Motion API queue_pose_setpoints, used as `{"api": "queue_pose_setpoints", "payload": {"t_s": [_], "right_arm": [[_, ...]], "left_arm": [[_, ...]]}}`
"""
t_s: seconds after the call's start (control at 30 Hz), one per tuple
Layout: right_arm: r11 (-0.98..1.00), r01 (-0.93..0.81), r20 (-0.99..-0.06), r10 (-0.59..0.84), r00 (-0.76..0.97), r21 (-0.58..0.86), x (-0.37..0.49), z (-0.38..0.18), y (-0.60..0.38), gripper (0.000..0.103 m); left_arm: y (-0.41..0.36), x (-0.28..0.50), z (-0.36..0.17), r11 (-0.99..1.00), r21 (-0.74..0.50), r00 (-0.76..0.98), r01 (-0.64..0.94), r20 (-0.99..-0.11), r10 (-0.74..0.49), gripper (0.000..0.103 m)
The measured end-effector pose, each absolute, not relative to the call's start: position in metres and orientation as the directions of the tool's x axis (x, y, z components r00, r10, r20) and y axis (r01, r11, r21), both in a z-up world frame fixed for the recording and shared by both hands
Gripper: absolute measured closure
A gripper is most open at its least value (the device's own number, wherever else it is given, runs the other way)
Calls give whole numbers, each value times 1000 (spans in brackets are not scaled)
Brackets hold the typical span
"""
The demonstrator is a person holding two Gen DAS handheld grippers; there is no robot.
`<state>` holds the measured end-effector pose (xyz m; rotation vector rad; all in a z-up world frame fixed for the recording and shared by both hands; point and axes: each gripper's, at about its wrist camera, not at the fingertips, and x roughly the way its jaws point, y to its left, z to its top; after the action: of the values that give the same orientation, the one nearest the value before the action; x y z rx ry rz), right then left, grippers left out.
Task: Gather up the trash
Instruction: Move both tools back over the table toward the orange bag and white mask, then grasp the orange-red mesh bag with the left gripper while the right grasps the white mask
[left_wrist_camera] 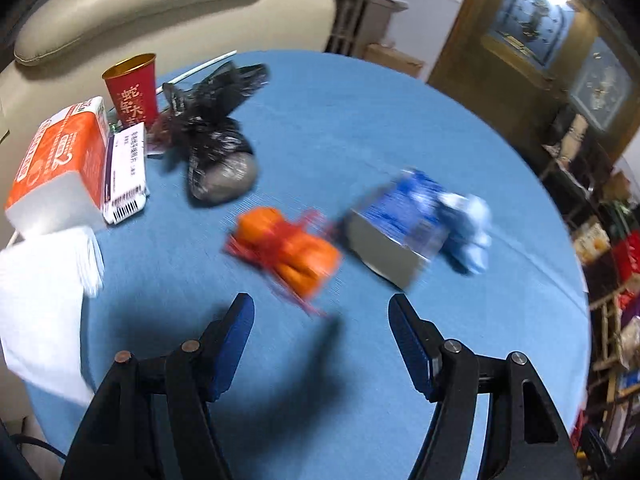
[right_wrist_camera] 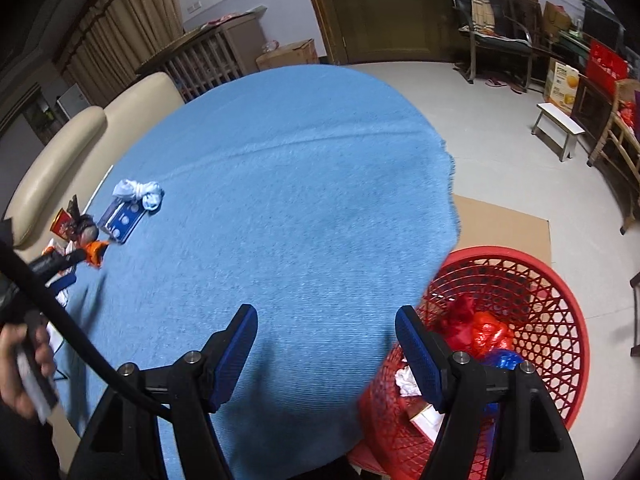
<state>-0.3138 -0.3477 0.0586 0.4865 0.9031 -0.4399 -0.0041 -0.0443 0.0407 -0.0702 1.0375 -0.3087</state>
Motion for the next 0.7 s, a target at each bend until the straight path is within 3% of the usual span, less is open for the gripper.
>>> {"api": "queue_pose_setpoints", "payload": {"t_s": [0.33, 0.37, 0.4, 0.43, 0.7], "right_arm": [[835, 509, -827, -128, 548, 208, -269, 62, -337, 28], [845, 493, -822, -122, 557, 208, -259, 65, -333, 28], [856, 473, -815, -114, 568, 210, -248, 68, -329, 28], [870, 446, -804, -105, 585, 210, -232, 71, -323, 28], [917, 263, -751, 55, 658, 299, -106, 78, -277, 28]], "left_arm": [[-50, 30, 18, 951, -207, 449, 231, -844, -293, 33], [-49, 31, 17, 950, -201, 466, 238, -835, -293, 35], [-49, 32, 16, 952, -187, 472, 244, -834, -285, 50], [-49, 33, 15, 956, -155, 484, 250, -835, -262, 53], [-43, 23, 13, 944, -148, 498, 295, -820, -284, 57]]}}
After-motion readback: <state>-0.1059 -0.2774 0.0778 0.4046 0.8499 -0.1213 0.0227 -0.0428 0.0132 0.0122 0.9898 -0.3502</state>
